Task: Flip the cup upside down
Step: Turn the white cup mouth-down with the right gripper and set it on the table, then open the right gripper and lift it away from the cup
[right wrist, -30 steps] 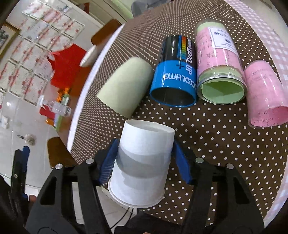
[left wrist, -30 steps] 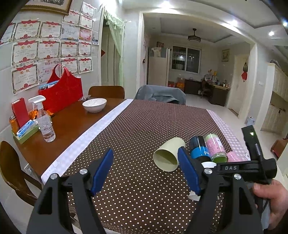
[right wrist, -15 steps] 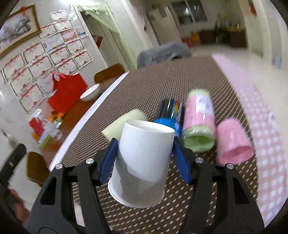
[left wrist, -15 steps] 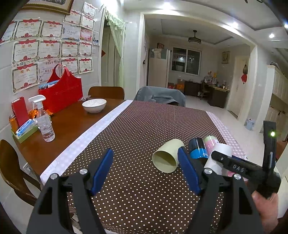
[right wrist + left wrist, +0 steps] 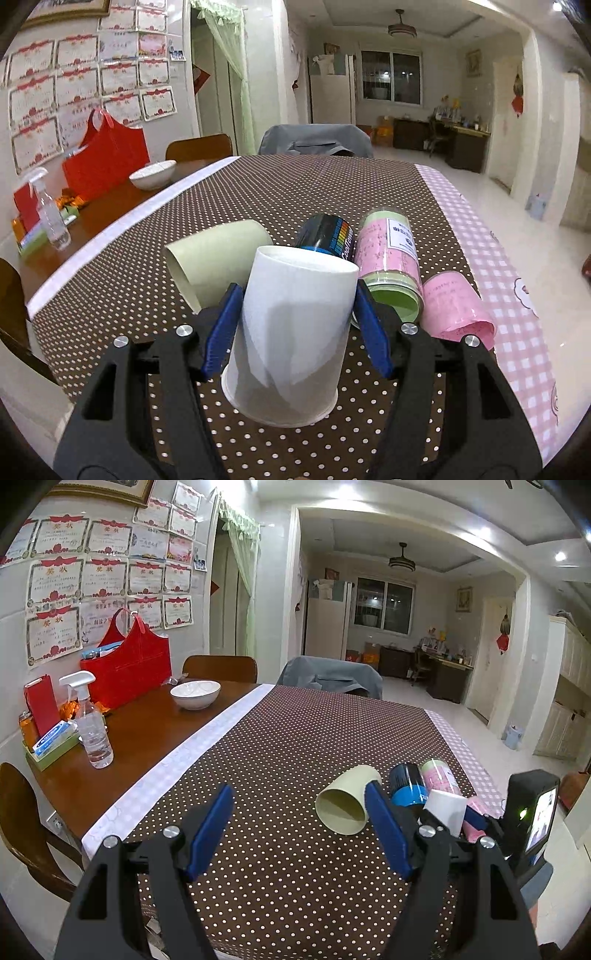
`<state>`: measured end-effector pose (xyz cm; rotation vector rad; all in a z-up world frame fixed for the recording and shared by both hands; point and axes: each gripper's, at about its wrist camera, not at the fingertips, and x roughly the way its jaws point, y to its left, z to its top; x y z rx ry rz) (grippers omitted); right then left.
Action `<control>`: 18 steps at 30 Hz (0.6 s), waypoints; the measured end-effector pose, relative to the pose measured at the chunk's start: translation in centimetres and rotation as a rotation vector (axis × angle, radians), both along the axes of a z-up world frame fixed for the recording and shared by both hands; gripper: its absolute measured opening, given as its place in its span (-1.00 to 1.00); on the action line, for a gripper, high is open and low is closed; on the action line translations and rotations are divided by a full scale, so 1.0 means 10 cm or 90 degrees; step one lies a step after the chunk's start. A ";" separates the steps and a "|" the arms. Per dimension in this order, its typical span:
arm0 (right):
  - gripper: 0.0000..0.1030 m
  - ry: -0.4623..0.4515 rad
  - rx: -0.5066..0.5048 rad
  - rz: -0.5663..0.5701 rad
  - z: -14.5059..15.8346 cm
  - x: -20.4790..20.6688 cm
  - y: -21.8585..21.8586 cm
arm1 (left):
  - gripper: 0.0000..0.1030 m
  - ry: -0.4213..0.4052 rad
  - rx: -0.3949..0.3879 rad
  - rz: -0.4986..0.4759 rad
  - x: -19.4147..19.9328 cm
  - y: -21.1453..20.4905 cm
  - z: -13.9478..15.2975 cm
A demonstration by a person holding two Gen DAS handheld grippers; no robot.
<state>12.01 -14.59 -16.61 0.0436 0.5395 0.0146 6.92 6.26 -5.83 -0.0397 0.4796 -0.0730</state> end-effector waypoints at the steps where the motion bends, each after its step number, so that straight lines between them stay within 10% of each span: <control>1: 0.18 0.000 -0.011 0.001 -0.02 0.00 0.02 | 0.41 0.000 0.000 0.000 0.00 0.00 0.00; 6: 0.20 0.016 -0.024 0.004 -0.09 0.00 0.06 | 0.41 0.002 0.002 -0.002 0.01 -0.01 -0.01; 10: 0.77 0.025 0.025 0.020 -0.05 -0.10 0.00 | 0.41 0.003 0.005 -0.002 0.00 -0.03 -0.01; 18: 0.88 0.000 0.112 0.027 0.26 -0.29 -0.20 | 0.41 0.001 0.009 -0.008 -0.03 -0.11 0.00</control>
